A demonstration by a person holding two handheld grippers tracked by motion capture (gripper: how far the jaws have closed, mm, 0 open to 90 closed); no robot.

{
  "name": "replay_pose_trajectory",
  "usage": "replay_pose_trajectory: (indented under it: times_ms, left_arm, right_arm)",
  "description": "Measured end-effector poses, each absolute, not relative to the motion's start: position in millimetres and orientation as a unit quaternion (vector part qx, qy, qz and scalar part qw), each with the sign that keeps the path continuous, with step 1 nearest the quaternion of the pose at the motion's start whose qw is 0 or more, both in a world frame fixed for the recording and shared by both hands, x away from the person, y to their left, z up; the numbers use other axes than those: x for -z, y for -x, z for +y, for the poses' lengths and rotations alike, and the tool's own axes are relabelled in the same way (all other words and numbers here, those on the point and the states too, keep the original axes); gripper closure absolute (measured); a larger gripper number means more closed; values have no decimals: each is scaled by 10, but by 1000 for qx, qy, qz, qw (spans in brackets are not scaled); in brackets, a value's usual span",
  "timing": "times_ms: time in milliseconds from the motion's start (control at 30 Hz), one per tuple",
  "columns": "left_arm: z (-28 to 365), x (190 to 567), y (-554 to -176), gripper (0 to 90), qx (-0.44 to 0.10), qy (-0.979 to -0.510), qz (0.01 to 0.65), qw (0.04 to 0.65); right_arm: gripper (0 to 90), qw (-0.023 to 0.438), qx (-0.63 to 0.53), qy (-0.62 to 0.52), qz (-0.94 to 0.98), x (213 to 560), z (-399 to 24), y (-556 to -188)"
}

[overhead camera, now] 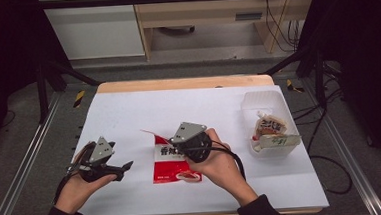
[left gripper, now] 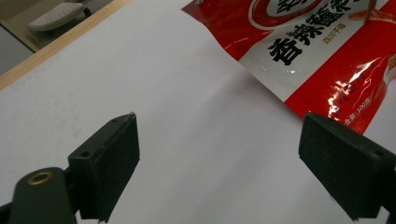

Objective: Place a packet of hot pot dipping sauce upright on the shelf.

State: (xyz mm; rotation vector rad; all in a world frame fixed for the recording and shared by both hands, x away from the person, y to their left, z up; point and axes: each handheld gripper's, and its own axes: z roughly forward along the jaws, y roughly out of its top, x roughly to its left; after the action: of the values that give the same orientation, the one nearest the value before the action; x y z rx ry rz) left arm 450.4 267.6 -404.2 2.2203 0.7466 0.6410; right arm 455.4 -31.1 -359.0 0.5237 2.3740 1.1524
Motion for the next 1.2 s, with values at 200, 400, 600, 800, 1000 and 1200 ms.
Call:
replay_pose_trajectory:
  times_ms: [200,400,600,800,1000,1200]
  left_arm:
    - [2595,4012,-4526,128,-249,-860,276,350]
    - [2564,3992,-4541,130,-250,-860,272,352]
    - [2559,3949,-4566,135,-254,-859,271,353]
    - [2559,3920,-4600,151,-259,-860,265,351]
    - [2496,3941,-4690,184,-255,-864,254,352]
    - [2381,3989,-4851,206,-248,-866,247,356]
  right_arm:
    - [900,208,-424,-179,863,3579,-259,-4513]
    - [900,203,-427,-169,865,3570,-247,-4473]
    - [900,200,-429,-162,866,3553,-234,-4459]
    - [900,197,-428,-151,869,3547,-201,-4447]
    - [900,195,-427,-145,871,3554,-203,-4450]
    - [900,192,-425,-140,874,3557,-232,-4437]
